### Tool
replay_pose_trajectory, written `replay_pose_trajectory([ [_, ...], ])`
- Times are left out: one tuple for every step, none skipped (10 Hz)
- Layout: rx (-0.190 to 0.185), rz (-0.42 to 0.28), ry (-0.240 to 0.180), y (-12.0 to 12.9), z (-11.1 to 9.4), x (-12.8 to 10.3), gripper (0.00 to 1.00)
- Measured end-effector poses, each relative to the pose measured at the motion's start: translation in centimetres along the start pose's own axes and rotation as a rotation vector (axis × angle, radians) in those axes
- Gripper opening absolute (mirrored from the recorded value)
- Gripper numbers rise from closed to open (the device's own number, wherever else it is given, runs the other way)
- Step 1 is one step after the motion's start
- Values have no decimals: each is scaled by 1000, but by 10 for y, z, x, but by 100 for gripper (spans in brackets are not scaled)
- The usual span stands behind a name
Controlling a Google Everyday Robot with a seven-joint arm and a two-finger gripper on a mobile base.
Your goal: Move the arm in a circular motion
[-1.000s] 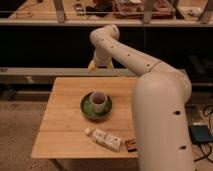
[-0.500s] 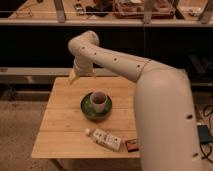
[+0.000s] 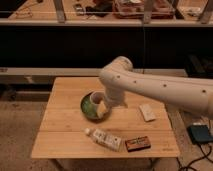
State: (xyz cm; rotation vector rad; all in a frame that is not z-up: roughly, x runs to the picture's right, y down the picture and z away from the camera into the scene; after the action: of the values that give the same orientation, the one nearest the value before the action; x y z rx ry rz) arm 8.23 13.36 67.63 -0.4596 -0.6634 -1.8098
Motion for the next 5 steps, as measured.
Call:
replay_pose_trajectory([
  [-4, 32, -35, 19, 4, -32, 79],
  [-8, 75, -71, 40, 8, -63, 79],
  [-9, 113, -95, 58, 10, -84, 79],
  [-5, 185, -120, 88, 13, -107, 79],
  [-1, 225, -123, 106, 15, -111, 79],
])
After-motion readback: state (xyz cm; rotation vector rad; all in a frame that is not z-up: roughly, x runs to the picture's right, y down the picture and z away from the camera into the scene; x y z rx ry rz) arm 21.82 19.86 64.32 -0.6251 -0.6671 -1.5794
